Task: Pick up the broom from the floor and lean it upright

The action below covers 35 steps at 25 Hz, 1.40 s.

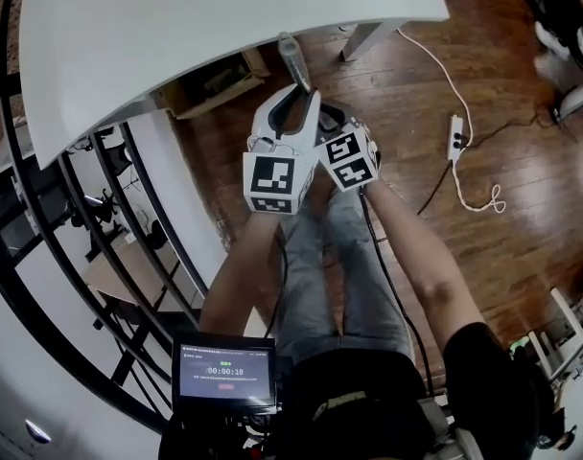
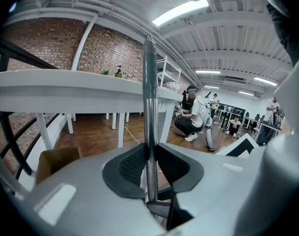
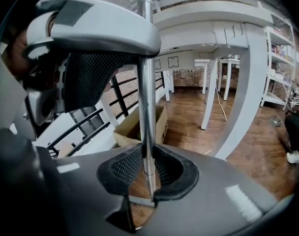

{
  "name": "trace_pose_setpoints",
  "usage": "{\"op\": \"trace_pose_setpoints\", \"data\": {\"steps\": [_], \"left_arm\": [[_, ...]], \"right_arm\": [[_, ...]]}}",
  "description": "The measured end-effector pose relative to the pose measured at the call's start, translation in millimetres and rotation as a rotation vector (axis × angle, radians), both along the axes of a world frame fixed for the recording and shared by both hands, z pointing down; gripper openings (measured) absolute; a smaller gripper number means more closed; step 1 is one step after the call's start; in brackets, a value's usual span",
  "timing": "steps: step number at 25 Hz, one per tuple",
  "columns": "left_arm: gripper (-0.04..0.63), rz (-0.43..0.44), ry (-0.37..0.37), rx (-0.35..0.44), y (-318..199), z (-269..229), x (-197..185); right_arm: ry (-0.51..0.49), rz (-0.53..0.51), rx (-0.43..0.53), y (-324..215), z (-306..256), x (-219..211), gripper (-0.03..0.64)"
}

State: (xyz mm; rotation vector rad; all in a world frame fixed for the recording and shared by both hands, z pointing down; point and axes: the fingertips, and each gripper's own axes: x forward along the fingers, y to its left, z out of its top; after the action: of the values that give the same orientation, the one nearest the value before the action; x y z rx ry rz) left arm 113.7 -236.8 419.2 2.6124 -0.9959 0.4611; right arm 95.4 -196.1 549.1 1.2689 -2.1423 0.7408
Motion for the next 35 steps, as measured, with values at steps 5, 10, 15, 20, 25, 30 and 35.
{"op": "trace_pose_setpoints", "data": {"steps": [5, 10, 15, 20, 25, 30, 35], "left_arm": [[0.097, 0.059, -0.036, 0.008, -2.6, 17.7, 2.6], [0.097, 0.095, -0.071, -0.011, 1.0, 35.3, 3.8], [0.098, 0.067, -0.059, -0.060, -10.3, 52.3, -2.3], [0.099, 0.053, -0.039, -0.061, -22.4, 59.5, -4.2], [0.101, 0.063, -0.064, -0.040, -24.7, 60.3, -2.1], [0.114, 0.085, -0.085, -0.022, -23.2, 57.2, -1.4], [0.178, 0.103, -0.068, -0.033, -20.8, 57.3, -7.5]], "right_arm": [[0.005, 0.031, -0.044, -6.6, 18.3, -3.4, 0.081], [0.023, 0.027, -0.099, -5.2, 35.9, -5.8, 0.081], [0.052, 0.007, -0.128, -11.3, 51.6, -6.3, 0.081], [0.074, 0.011, -0.108, -23.1, 59.2, -2.8, 0.081], [0.060, 0.024, -0.106, -29.1, 61.2, -3.1, 0.086], [0.062, -0.003, -0.120, -25.7, 60.2, -4.3, 0.148], [0.065, -0.036, -0.107, -24.4, 60.4, -5.2, 0.190]]}}
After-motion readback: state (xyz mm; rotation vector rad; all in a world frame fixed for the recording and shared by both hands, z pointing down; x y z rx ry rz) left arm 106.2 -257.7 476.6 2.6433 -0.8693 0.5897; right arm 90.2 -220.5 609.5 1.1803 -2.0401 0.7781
